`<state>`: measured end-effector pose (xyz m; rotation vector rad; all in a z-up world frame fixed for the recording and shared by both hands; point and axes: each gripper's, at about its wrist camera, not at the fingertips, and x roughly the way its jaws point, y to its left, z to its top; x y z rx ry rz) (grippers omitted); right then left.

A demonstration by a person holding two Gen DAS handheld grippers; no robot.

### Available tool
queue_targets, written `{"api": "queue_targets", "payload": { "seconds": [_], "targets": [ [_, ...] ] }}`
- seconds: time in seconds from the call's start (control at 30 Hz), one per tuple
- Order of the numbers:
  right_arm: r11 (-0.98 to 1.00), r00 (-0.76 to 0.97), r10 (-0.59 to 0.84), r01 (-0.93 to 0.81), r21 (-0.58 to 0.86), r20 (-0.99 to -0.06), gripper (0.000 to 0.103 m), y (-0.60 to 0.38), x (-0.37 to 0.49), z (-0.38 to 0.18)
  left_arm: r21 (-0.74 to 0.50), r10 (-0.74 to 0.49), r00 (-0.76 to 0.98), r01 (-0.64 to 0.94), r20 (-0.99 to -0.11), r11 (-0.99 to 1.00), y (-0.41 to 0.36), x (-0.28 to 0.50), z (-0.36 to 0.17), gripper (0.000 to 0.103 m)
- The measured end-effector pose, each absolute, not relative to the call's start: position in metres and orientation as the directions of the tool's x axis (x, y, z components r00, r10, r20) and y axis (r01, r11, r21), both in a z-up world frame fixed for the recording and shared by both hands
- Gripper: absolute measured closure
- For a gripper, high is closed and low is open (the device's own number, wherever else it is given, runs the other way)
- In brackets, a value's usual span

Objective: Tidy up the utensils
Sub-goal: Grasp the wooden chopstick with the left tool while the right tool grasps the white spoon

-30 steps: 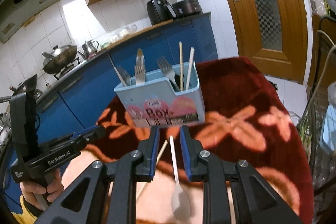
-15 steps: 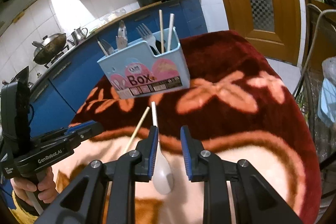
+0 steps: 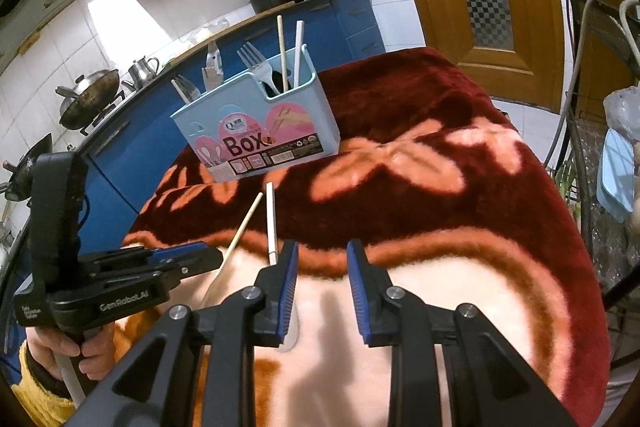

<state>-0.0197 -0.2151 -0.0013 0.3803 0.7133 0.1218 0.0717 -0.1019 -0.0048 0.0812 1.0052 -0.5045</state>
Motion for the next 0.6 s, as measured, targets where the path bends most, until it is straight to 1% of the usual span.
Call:
{"api": "queue_targets", "payload": {
  "seconds": [0.27,0.5,0.6],
  "targets": [
    [0.915,0.75,0.238,0.039,0.401,-0.616,0.075,-0.227,-0.021,-0.008,-0.108,-0.311,0.37,0.477,-0.876,0.872,-0.118,0.088,-0.012,0.083],
    [0.912,0.744,0.238,0.051,0.407,-0.625,0.074,-0.23,-0.02,-0.013,-0.107,-0.294,0.314,0.498,-0.903,0.86,-0.125,0.099,-0.015,0.083],
    [0.912,0.742,0.238,0.053,0.408,-0.627,0.074,-0.231,-0.019,-0.014,-0.114,-0.288,0.279,0.508,-0.916,0.854,-0.127,0.106,-0.015,0.087]
  ]
}}
